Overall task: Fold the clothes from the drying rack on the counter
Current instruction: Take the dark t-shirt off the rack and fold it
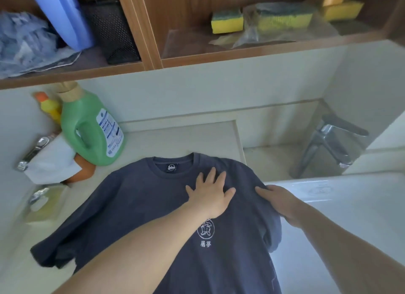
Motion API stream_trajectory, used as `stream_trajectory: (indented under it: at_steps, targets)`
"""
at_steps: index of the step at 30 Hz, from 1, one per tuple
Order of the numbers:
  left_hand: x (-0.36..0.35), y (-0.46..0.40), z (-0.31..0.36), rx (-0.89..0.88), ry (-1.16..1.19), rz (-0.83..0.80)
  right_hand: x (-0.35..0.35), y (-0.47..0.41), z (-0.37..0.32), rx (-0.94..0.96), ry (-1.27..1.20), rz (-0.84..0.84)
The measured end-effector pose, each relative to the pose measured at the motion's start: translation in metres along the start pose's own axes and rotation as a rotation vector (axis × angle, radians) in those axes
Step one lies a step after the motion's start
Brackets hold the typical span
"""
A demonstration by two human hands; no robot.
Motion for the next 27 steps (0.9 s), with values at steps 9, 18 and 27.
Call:
stream_trajectory:
  at_steps: [9, 18, 27]
  targets:
    - [-0.005, -0.007, 0.013, 0.06, -0.053, 0.002, 0.038, 0.015, -0.09, 0.35, -0.391, 0.125]
    - [-0.006, -0.004, 0.009, 0.066, -0.066, 0.023, 0.054, 0.011, -0.03, -0.018, -0.406, 0.365]
    - [-0.007, 0.015, 0.024, -0.063, 0.064, 0.133, 0.014, 0.043, 0.013, -0.022, -0.322, 0.134]
Point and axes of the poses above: each hand's wrist, its own y-axis away from the middle knuckle, its own x-axis out of the back of the hand, z = x × y, the point moved 1 cm from there along -y, towards the middle knuckle, and after that the axes turned 12 degrees about x, right-handed, at the moved point
